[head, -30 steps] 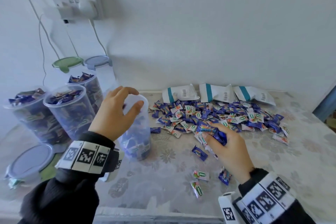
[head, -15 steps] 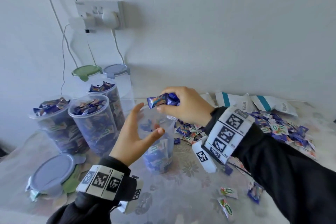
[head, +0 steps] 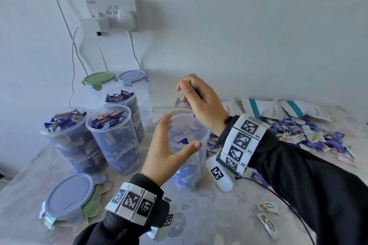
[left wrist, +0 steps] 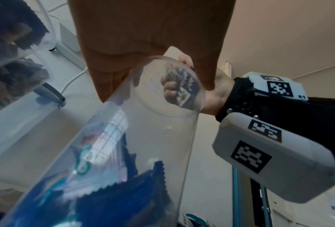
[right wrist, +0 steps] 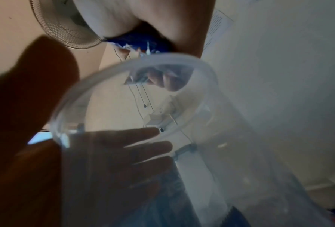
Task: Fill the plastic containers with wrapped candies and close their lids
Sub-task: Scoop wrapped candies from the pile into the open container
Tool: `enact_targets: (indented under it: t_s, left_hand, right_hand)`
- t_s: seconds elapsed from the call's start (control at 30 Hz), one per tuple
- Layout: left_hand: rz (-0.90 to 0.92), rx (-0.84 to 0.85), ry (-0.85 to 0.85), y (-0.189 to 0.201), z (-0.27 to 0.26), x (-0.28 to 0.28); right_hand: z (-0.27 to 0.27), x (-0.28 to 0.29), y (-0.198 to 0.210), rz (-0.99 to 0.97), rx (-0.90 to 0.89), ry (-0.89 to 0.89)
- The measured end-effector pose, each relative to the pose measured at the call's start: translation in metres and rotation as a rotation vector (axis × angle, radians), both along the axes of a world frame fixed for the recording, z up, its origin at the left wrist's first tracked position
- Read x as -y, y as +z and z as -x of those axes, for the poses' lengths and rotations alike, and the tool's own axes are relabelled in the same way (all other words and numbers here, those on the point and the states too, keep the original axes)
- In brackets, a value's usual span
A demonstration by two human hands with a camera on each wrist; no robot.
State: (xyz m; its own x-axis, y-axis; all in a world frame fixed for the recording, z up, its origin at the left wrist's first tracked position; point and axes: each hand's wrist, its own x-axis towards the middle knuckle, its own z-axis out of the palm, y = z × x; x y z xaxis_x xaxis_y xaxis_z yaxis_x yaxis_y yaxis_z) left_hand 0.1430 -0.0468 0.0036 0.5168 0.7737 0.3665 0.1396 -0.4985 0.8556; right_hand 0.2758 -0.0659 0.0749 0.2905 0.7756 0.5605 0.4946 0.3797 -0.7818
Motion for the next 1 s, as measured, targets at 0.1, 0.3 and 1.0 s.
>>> enact_targets:
  t_s: [0.1,0.3,1.0]
  left_hand:
    - [-0.006,-0.012,-0.031,0.002,0.001,0.001]
    - [-0.011,-0.038,-0.036,0.002,0.002,-0.001]
    - [-0.200,-0.125,-0.108,-0.011,-0.131,0.057]
  right_hand:
    - [0.004,0.001,-0.012,0.002,-0.055,0.065]
    - [-0.001,0.012,-0.033,0.108,0.039,0.081]
    - [-0.207,0.103,-0.110,0.652,0.342,-0.398]
